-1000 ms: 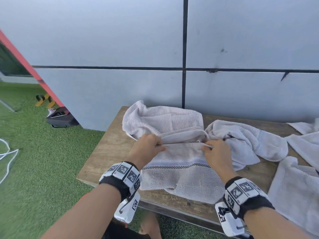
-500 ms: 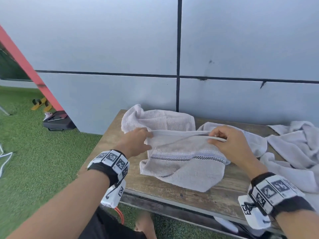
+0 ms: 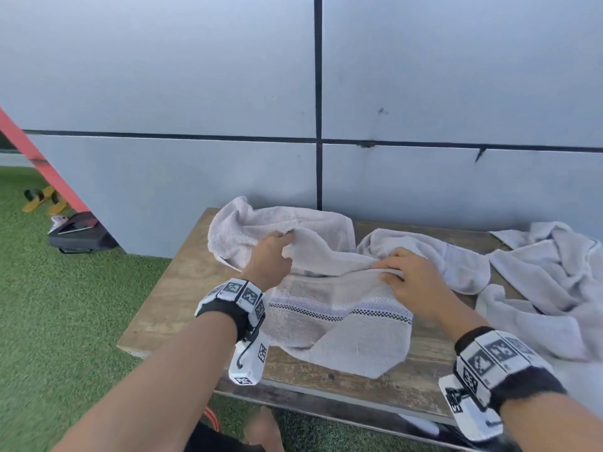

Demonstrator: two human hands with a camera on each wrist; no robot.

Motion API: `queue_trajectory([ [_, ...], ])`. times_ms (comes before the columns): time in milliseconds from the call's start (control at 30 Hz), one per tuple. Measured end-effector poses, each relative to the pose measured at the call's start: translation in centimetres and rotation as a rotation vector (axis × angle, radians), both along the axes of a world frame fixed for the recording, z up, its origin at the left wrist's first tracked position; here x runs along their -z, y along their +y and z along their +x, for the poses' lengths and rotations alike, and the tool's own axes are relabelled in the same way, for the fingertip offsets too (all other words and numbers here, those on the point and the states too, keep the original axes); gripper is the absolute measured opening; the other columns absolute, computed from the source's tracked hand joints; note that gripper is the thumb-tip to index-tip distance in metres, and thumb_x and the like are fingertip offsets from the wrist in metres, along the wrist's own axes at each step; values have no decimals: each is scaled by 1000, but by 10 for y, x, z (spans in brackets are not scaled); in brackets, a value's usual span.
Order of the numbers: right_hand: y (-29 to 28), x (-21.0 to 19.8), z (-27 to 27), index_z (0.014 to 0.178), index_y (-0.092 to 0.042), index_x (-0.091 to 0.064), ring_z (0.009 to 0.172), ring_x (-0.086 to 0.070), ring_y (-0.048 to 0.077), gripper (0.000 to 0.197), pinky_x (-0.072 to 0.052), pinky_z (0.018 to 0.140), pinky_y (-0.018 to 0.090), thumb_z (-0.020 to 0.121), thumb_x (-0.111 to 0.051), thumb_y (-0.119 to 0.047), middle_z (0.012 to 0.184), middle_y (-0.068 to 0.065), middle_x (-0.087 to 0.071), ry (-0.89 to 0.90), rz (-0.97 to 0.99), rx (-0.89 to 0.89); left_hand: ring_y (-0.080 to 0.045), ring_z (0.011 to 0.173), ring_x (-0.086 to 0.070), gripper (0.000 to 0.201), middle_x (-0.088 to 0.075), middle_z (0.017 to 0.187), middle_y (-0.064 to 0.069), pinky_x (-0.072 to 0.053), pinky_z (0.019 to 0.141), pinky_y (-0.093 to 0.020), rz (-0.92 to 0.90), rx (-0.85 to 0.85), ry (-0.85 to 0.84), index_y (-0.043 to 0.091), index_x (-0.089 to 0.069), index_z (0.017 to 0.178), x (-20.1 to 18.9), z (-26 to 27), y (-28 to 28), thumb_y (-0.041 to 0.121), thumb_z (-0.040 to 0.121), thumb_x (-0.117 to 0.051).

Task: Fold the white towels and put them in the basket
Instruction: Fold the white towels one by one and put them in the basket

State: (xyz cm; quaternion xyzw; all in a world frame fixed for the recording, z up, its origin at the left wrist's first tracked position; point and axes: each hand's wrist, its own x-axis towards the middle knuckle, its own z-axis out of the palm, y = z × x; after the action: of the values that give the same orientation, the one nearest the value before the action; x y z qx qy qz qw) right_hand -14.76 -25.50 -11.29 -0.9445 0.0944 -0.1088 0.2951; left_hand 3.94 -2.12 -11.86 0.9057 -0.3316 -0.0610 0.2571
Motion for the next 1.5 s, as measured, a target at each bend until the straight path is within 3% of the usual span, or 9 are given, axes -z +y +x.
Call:
queue_trajectory([
  [233, -7, 17, 17, 103, -25, -71, 80, -51, 7, 22, -34, 70, 9, 89, -67, -9, 88, -4, -55, -9, 67, 49, -28, 112, -54, 67, -50, 129, -5, -44, 87, -28, 226, 155, 52, 10, -40, 150, 35, 9, -4, -8, 87, -54],
  [400, -10, 28, 21, 110, -31, -62, 83, -51, 4, 37, -35, 72, 13, 82, -74, -9, 84, -4, -55, -84, 154, 108, -15, 100, -48, 67, -41, 113, 10, -43, 88, -24, 290, 204, 76, 15, -48, 146, 35, 13, 2, -5, 84, -62],
  [533, -12, 32, 20, 113, -24, -62, 77, -54, 1, 39, -38, 67, 9, 81, -77, -7, 83, -8, -59, -89, 239, 171, -16, 91, -50, 48, -54, 109, -2, -49, 86, -30, 216, 186, 66, 10, -64, 128, 28, 12, 7, -4, 82, -67],
  [867, -20, 23, 10, 79, -21, -72, 67, -59, 9, 9, -38, 59, 14, 81, -79, -25, 76, -4, -69, -130, 148, 253, 0, 67, -51, 14, -58, 76, 13, -47, 74, -19, 26, 119, -53, 12, -78, 100, -23, 7, 47, 14, 87, -74],
  [1033, -18, 5, -3, 75, -15, -72, 57, -53, 9, 17, -39, 58, 22, 79, -81, -29, 67, -3, -66, -139, 136, 236, -14, 67, -56, 26, -64, 71, 2, -38, 70, -8, 75, 163, -131, 3, -73, 78, -56, -2, 67, 22, 94, -67],
  [1167, -14, -9, -13, 82, -26, -67, 67, -58, -1, 13, -40, 64, 7, 83, -78, -20, 77, -14, -68, -126, 139, 156, -15, 66, -58, 35, -64, 65, 0, -45, 92, -34, 82, 149, -167, 5, -68, 71, -67, -5, 82, 32, 94, -65],
  [1300, -8, -15, -25, 88, -24, -66, 71, -61, 10, 14, -42, 62, 13, 83, -78, -19, 83, -6, -69, -122, 172, 123, -23, 59, -49, 40, -54, 58, -6, -47, 63, -40, 20, 132, -131, 9, -58, 65, -73, -18, 97, 36, 94, -62],
  [1433, 0, -13, -36, 84, -18, -70, 54, -49, 16, 13, -37, 56, 22, 80, -81, -23, 69, 1, -67, -130, 175, 143, -13, 56, -46, 6, -53, 60, 1, -44, 58, -31, -13, 119, -106, 19, -69, 93, -77, -33, 110, 24, 94, -66],
  [1500, 4, -13, -40, 87, -21, -72, 53, -49, 9, 12, -37, 55, 16, 80, -81, -23, 68, -5, -67, -143, 178, 140, -4, 58, -49, 25, -52, 61, 9, -41, 62, -21, -70, 102, -86, 29, -64, 116, -78, -36, 117, 21, 92, -69],
])
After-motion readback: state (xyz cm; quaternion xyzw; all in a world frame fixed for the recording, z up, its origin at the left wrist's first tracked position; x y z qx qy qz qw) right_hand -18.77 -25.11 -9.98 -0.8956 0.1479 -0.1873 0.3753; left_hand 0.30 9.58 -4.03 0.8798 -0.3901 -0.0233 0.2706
